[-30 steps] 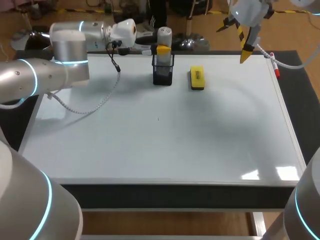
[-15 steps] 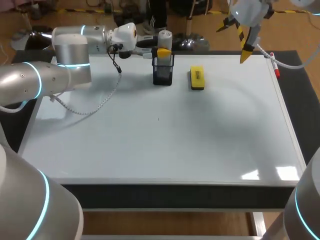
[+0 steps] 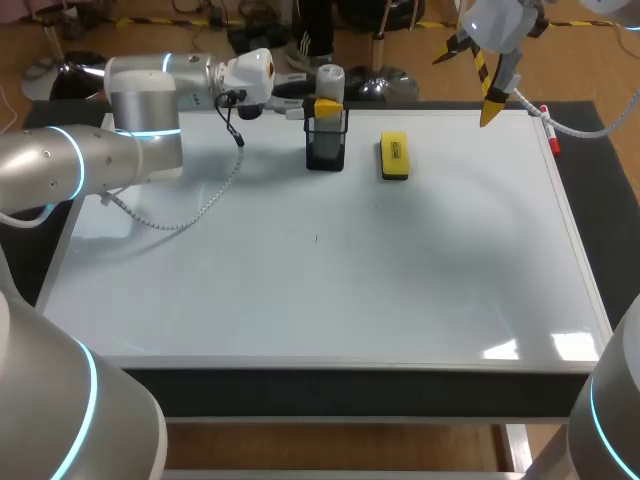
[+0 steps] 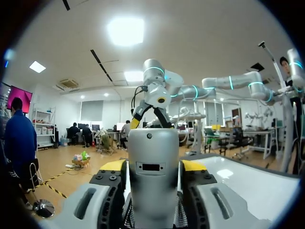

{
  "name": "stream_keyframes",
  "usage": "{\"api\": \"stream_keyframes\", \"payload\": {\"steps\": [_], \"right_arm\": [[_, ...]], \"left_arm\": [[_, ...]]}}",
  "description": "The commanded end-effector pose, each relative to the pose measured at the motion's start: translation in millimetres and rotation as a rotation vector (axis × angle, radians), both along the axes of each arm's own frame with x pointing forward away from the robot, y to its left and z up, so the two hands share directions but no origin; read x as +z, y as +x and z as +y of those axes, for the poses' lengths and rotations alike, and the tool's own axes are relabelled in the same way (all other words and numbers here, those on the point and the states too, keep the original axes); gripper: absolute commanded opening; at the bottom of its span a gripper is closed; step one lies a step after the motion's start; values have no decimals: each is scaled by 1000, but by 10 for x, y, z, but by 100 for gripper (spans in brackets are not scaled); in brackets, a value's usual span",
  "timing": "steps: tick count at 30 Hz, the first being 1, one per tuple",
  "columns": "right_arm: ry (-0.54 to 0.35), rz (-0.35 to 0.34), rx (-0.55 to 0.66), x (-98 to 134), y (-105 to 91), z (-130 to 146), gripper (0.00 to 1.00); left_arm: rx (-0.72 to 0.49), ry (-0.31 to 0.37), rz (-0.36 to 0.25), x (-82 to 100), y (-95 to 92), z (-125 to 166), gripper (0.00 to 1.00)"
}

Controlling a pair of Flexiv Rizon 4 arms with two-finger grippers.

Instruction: Pick up the inspection probe, press it on each red-marked spot on the whiteboard one by one, put down the probe, pick up the eraser, and wipe off all the red marks.

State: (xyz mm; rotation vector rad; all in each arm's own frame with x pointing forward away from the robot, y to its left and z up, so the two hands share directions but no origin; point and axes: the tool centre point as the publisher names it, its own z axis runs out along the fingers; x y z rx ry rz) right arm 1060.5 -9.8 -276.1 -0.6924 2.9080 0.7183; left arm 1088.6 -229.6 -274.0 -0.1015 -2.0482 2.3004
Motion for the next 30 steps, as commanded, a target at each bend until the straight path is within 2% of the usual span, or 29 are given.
{"api": "stream_keyframes", "payload": {"steps": [1, 8, 12, 24, 30], "right_arm": [[-5, 1, 2, 8, 3, -4, 100], [-5, 1, 2, 8, 3, -4, 100], [-5, 1, 2, 8, 3, -4, 100], [-5, 1, 2, 8, 3, -4, 100], [-5, 1, 2, 8, 3, -4, 100]], "left_arm": [[3, 8, 2, 21, -14, 2, 100], [-2, 56, -9, 83, -61, 25, 100], [-4, 105, -14, 127, -107, 81, 100], [48, 346, -61, 270, -285, 280, 100], [92, 418, -68, 339, -359, 453, 100]]}}
